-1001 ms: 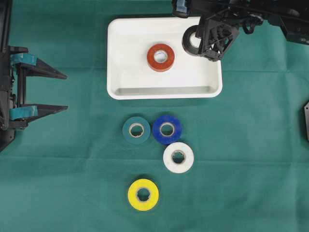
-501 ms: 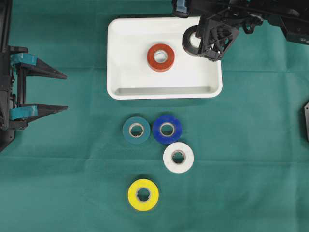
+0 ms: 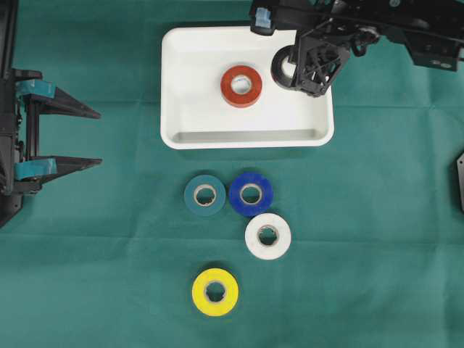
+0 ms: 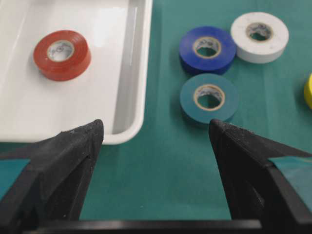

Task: Pick up the tape from a random location and place it into the white case.
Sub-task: 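Lower the black tape into the tray and open the right gripper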

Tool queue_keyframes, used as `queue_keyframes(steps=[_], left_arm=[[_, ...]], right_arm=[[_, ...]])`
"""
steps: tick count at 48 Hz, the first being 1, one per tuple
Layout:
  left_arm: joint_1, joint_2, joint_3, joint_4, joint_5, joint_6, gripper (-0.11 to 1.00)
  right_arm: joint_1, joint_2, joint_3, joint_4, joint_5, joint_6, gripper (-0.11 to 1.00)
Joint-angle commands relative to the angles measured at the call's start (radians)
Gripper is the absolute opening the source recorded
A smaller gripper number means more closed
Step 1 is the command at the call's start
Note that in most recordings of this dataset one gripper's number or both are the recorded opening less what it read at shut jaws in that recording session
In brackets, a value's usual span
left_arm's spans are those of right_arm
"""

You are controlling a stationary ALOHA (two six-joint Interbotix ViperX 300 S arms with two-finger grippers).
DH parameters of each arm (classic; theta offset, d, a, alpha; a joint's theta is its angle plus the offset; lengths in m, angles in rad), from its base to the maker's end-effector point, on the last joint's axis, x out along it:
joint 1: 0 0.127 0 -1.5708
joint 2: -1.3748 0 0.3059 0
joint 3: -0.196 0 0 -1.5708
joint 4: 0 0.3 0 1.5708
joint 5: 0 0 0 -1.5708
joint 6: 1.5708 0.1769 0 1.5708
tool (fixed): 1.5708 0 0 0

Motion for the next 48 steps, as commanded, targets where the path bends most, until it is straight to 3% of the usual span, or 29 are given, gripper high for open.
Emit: queue_keyframes(steps=[1, 31, 48], left_arm=[[-0.002, 0.006, -0.021, -0.003, -0.009, -0.002, 0.83], [-0.002, 0.006, -0.021, -0.003, -0.009, -0.003, 0.83], [-0.002, 0.006, -0.021, -0.005, -0.009, -0.002, 0.83]], right_arm=[[-0.003, 0.005, -0.017, -0.003, -0.023, -0.003, 0.25], [-0.035, 0.147, 0.095, -0.002, -0.229, 0.012, 0.25], [-0.038, 0.152, 0.106, -0.003, -0.239, 0.005, 0.25]])
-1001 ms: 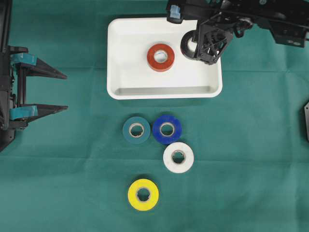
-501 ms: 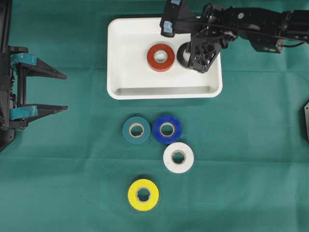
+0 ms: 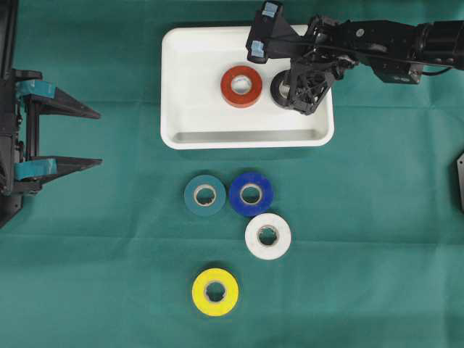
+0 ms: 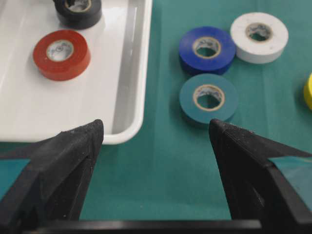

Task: Pick up the tape from a random location and place it into the white case.
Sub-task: 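Lower the black tape into the tray and open the right gripper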

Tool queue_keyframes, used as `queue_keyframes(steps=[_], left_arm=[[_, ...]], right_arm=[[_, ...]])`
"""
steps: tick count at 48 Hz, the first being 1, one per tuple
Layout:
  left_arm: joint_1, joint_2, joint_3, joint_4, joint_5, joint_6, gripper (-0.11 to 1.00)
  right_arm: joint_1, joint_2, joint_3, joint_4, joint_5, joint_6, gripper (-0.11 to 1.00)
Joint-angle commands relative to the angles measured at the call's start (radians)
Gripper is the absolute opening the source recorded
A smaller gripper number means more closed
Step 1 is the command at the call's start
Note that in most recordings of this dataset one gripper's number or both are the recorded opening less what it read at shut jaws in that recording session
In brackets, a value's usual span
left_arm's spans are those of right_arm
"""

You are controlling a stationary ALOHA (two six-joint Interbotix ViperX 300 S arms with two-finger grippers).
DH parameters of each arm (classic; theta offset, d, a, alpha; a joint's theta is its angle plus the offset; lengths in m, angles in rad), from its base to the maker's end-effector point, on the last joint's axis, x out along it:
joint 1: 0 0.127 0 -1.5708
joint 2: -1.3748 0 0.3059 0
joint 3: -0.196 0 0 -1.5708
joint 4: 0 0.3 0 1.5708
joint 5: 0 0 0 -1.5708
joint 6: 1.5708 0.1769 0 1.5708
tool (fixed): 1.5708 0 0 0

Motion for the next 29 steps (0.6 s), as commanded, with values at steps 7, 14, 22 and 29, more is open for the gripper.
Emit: queue_keyframes(steps=[7, 14, 22, 29], left_arm=[[-0.002, 0.006, -0.021, -0.002, -0.009, -0.002, 0.83], [-0.002, 0.006, -0.021, -0.002, -0.009, -0.002, 0.83], [-0.002, 0.006, -0.021, -0.002, -0.009, -0.002, 0.83], [-0.002, 0.006, -0.021, -0.002, -0.009, -0.002, 0.83]], right_arm=[[-0.003, -0.017, -0.011, 0.0, -0.008, -0.005, 0.25], [-0.003, -0.017, -0.011, -0.002, -0.006, -0.006, 0.25], [-0.003, -0.017, -0.011, -0.002, -0.008, -0.008, 0.25], [-0.003, -0.017, -0.011, -0.011, -0.006, -0.005, 0.54]])
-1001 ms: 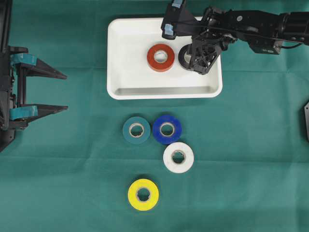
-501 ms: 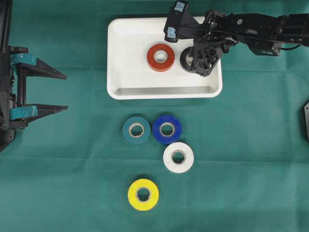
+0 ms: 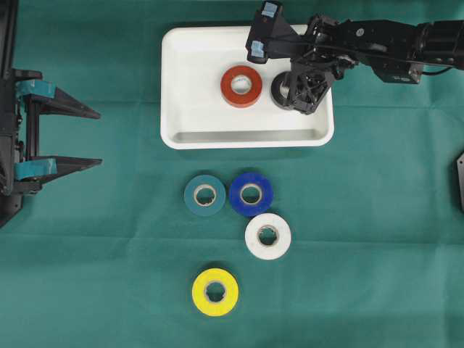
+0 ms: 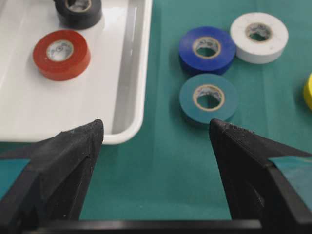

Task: Pick up the tape from a random location and place it into the white case.
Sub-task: 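Lower the black tape into the tray and open the right gripper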

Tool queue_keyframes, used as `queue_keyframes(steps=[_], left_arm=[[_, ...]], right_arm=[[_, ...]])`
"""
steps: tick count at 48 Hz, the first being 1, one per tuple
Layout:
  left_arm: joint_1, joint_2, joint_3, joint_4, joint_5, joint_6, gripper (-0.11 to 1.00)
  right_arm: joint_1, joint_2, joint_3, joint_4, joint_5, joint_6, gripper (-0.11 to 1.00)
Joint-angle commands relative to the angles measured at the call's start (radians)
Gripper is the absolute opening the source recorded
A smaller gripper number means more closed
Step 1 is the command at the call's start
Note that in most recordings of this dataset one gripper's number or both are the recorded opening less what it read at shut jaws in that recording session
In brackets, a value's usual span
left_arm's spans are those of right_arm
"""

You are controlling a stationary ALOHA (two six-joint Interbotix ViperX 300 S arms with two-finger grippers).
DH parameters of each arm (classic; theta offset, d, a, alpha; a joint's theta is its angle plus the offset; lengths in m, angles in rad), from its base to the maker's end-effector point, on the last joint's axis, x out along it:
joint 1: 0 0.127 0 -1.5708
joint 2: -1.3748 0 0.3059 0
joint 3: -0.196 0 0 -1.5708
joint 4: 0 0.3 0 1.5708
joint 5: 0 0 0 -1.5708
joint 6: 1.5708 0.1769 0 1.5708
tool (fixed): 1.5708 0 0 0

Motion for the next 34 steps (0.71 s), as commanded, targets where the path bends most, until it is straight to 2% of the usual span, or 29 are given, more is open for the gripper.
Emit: queue_keyframes(steps=[1, 5, 8, 23, 34], left_arm=[[-0.002, 0.006, -0.021, -0.003, -0.009, -0.002, 0.83], [-0.002, 0.006, -0.021, -0.003, -0.009, -0.002, 0.83], [-0.002, 0.006, -0.021, -0.003, -0.009, -0.002, 0.83], [-0.002, 0.006, -0.023, -0.003, -0.011, -0.002, 0.83], [-0.002, 0.006, -0.023, -0.003, -0.011, -0.002, 0.83]], right_arm=[[-0.003, -0.017, -0.011, -0.014, -0.003, 0.002, 0.6], [-0.003, -0.017, -0.011, -0.054, -0.003, 0.011, 0.82], [-0.003, -0.018, -0.011, -0.067, 0.0, 0.012, 0.91], [-0.003, -0.026, -0.021, -0.074, 0.006, 0.011, 0.89], [-0.003, -0.1, -0.052, -0.078, 0.061, 0.002, 0.89]])
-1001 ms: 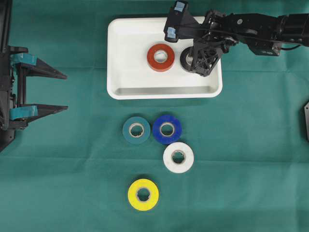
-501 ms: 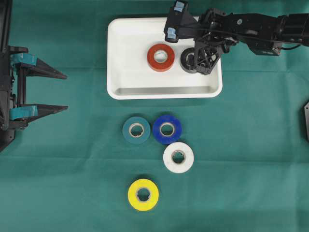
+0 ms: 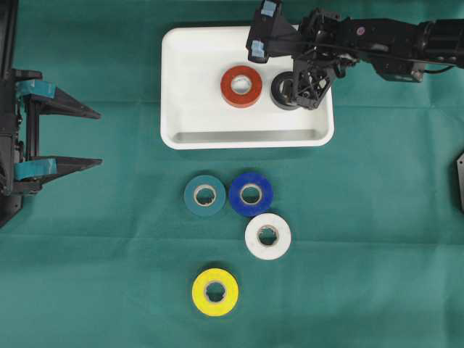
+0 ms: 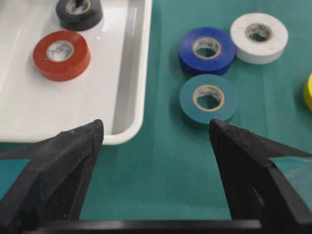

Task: Pick up the tape from a random location and place it into the white case.

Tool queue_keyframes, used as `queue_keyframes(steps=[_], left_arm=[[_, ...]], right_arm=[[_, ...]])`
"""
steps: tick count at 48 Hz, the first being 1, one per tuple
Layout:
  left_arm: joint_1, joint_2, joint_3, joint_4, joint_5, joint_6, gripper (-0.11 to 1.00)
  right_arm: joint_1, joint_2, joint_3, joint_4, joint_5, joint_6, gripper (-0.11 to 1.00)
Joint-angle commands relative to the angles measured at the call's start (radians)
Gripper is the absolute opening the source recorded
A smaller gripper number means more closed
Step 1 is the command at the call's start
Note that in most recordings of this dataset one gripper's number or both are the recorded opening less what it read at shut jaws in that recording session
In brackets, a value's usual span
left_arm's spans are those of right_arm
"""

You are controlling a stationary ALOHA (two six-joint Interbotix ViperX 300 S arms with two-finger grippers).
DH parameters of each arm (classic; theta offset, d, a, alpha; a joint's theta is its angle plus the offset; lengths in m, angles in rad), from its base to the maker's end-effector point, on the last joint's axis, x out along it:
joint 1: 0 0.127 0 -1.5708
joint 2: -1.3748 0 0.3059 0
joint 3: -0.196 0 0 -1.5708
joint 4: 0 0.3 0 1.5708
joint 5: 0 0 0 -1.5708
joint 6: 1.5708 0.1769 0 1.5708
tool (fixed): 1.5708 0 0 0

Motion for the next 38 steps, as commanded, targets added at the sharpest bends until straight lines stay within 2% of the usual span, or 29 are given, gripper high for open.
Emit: queue_keyframes(steps=[1, 13, 30, 38], left_arm=[[-0.003, 0.006, -0.021, -0.002, -0.009, -0.002, 0.83], [-0.002, 0.006, -0.021, -0.002, -0.009, -0.002, 0.83], [-0.002, 0.005, -0.021, -0.002, -0.011, -0.002, 0.83], [-0.002, 0.006, -0.021, -0.002, -0.009, -0.002, 0.83]], right_arm=[[-0.003, -0.078, -0.037, -0.006, 0.025, -0.003, 0.89], [-0.003, -0.166, -0.051, -0.028, 0.089, -0.005, 0.89], [0.003, -0.166, -0.049, -0.025, 0.084, 0.0, 0.88], [0.061, -0.167, -0.046, -0.023, 0.087, 0.003, 0.88]])
